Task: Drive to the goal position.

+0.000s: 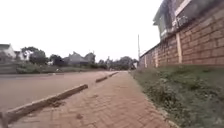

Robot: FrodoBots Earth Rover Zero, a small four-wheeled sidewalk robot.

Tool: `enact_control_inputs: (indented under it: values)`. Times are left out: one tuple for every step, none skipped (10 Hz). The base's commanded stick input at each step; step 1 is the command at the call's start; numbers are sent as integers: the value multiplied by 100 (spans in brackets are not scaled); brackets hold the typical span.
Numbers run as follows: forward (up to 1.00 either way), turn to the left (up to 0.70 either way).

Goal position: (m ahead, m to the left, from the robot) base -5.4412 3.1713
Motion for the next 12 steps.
enact_control_inputs:
  values:
    - [70, 0]
    - [70, 0]
    - [70, -29]
    - [70, -34]
    - [70, -10]
    - [70, 0]
    - [70, 0]
    - [70, 0]
    - [70, 0]
    - [70, 0]
    - [70, 0]
    - [70, 0]
